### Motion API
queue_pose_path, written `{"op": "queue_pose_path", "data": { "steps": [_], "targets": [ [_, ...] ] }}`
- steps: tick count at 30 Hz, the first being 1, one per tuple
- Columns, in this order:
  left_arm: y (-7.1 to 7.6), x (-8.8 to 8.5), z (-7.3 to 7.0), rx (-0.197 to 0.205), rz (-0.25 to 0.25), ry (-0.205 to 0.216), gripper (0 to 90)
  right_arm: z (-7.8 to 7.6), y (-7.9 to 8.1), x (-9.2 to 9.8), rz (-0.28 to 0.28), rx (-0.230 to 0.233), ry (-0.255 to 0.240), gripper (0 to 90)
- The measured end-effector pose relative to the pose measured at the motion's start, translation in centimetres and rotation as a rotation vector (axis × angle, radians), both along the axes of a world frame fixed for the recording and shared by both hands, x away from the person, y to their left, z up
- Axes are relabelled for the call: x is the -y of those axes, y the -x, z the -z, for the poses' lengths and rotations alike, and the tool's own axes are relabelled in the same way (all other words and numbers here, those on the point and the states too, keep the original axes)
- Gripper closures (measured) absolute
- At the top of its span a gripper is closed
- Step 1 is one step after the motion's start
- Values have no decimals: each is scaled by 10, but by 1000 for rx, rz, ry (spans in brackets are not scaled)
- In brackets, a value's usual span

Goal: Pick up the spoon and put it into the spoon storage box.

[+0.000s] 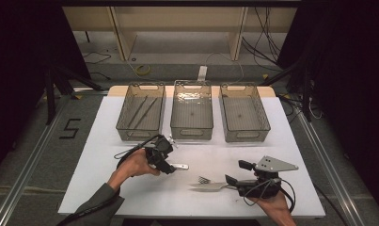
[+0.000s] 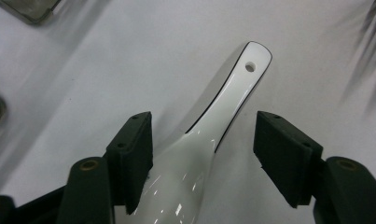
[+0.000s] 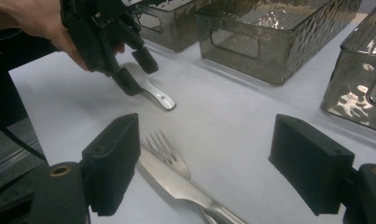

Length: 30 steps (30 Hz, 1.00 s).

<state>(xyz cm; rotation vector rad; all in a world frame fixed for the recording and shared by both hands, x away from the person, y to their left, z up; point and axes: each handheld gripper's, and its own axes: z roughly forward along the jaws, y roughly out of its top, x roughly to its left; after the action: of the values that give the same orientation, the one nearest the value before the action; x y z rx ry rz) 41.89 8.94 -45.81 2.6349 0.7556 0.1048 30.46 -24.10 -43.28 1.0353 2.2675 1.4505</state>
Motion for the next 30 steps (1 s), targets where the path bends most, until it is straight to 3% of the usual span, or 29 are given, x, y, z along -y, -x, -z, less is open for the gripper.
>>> {"op": "queue_pose_path", "data": {
  "steps": [10, 14, 21, 30],
  "targets": [
    [0, 4, 7, 37, 23, -49, 483, 0, 1, -3, -7, 5, 11, 251],
    [-1, 4, 8, 21, 33, -36, 526, 0, 1, -3, -5, 2, 11, 251],
    [-4, 1, 7, 3, 9, -17, 691, 0, 1, -4, -7, 3, 13, 251],
    [-4, 0, 7, -1, -10, -9, 711, -1, 1, -4, -9, 5, 13, 252]
  ]
}}
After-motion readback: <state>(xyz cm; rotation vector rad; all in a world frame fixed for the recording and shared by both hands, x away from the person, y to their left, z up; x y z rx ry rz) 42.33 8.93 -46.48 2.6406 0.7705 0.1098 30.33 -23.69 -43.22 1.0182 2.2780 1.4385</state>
